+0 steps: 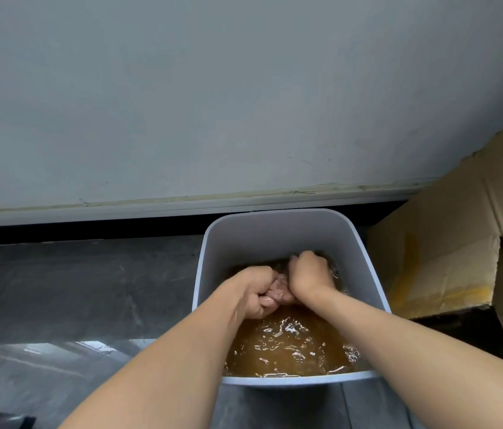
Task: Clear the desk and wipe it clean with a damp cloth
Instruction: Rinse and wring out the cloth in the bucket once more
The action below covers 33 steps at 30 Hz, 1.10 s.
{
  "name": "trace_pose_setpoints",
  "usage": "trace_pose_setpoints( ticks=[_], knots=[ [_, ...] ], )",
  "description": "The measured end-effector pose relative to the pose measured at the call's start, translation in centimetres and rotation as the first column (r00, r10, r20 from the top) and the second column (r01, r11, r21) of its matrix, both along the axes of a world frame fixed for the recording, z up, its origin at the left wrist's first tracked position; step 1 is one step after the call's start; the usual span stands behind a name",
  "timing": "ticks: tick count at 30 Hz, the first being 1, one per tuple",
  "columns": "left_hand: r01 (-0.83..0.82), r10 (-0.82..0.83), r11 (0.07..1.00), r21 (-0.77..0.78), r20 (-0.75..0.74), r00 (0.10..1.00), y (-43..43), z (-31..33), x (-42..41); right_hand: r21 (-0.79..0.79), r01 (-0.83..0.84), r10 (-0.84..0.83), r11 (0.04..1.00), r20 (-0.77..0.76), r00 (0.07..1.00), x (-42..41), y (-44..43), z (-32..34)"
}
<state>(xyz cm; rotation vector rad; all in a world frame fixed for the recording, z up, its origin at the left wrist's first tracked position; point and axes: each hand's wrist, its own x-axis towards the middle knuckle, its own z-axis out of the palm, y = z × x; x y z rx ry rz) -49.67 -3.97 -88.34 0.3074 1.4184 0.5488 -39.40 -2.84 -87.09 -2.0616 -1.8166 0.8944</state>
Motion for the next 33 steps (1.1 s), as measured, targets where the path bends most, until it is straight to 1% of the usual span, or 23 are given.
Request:
trace_pose_setpoints(
  ticks=[1,3,4,5,6,7,8,10,12,13,14,16,17,19,20,22,25,26,27,29,31,32,33],
  knots=[
    [0.020,-0.019,1.000,0.010,-0.039,0.999,-0.1,0.2,-0.1,-0.037,-0.023,0.026,0.999,0.069,0.997,0.6,0.3,-0.2],
    [0.094,-0.070,0.991,0.092,-0.237,0.969,-0.5,0.7,-0.6,-0.127,-0.100,0.117,0.987,0.135,0.984,1.3,0.7,-0.2],
    [0.131,-0.071,0.980,0.150,-0.356,0.932,-0.5,0.8,-0.7,-0.174,-0.158,0.182,0.972,0.138,0.974,1.4,0.9,-0.1],
    [0.229,-0.107,0.954,0.192,-0.494,0.863,-0.1,0.5,-1.1,-0.218,-0.214,0.249,0.952,0.145,0.958,1.4,1.1,0.2],
    [0.370,-0.172,0.906,0.204,-0.621,0.764,0.4,0.4,-1.4,-0.256,-0.271,0.318,0.928,0.164,0.934,1.3,1.3,0.4],
    [0.510,-0.233,0.841,0.179,-0.731,0.641,0.9,0.6,-1.4,-0.294,-0.321,0.388,0.900,0.208,0.898,1.2,1.3,0.8],
    [0.608,-0.282,0.784,0.128,-0.798,0.532,1.1,0.8,-1.4,-0.323,-0.366,0.454,0.873,0.263,0.851,1.3,1.2,1.0],
    [0.744,-0.413,0.667,-0.023,-0.843,0.344,1.2,1.4,-1.2,-0.380,-0.419,0.539,0.824,0.302,0.786,1.7,1.0,1.0],
    [0.854,-0.555,0.485,-0.189,-0.821,0.133,0.9,1.6,-0.7,-0.441,-0.489,0.633,0.753,0.282,0.721,2.3,0.7,0.8],
    [0.881,-0.601,0.411,-0.235,-0.796,0.068,0.7,1.4,-0.5,-0.464,-0.536,0.690,0.705,0.274,0.670,2.5,0.6,0.9],
    [0.895,-0.630,0.372,-0.248,-0.775,0.046,0.5,1.2,-0.4,-0.486,-0.573,0.736,0.659,0.261,0.625,2.6,0.6,1.0],
    [0.900,-0.652,0.363,-0.239,-0.756,0.062,0.1,0.5,-0.3,-0.552,-0.597,0.794,0.581,0.224,0.565,2.8,0.7,1.1],
    [0.902,-0.644,0.358,-0.241,-0.763,0.052,-0.2,0.1,-0.4,-0.577,-0.599,0.812,0.556,0.221,0.541,2.8,0.7,1.3],
    [0.901,-0.619,0.335,-0.275,-0.785,-0.010,-0.8,-0.5,-0.6,-0.579,-0.631,0.845,0.516,0.224,0.486,2.9,0.1,1.3],
    [0.899,-0.610,0.325,-0.295,-0.791,-0.040,-0.9,-0.6,-0.6,-0.549,-0.664,0.853,0.509,0.219,0.473,2.9,-0.1,1.0],
    [0.891,-0.601,0.310,-0.333,-0.795,-0.088,-1.1,-0.5,-0.8,-0.489,-0.693,0.847,0.529,0.255,0.467,3.0,-0.8,0.4],
    [0.874,-0.637,0.257,-0.412,-0.752,-0.167,-1.3,0.0,-1.1,-0.522,-0.643,0.829,0.560,0.349,0.437,3.2,-1.1,0.5],
    [0.868,-0.659,0.244,-0.432,-0.731,-0.178,-1.5,0.1,-1.3,-0.532,-0.624,0.820,0.572,0.371,0.435,3.3,-1.0,0.7],
    [0.870,-0.685,0.227,-0.437,-0.707,-0.176,-1.6,0.2,-1.5,-0.529,-0.625,0.818,0.575,0.395,0.418,3.4,-0.9,0.7],
    [0.867,-0.749,0.194,-0.459,-0.640,-0.171,-1.7,0.5,-1.7,-0.522,-0.642,0.821,0.562,0.448,0.354,3.3,-0.7,0.4],
    [0.856,-0.798,0.204,-0.475,-0.588,-0.136,-1.8,0.9,-1.6,-0.526,-0.630,0.804,0.572,0.514,0.300,3.0,-0.8,-0.2],
    [0.854,-0.816,0.239,-0.461,-0.572,-0.081,-1.9,1.1,-1.5,-0.528,-0.621,0.785,0.580,0.565,0.252,3.0,-0.9,-0.5],
    [0.855,-0.830,0.287,-0.433,-0.558,-0.003,-1.9,1.1,-1.4,-0.527,-0.614,0.760,0.588,0.619,0.197,3.1,-1.0,-0.7]
  ],
)
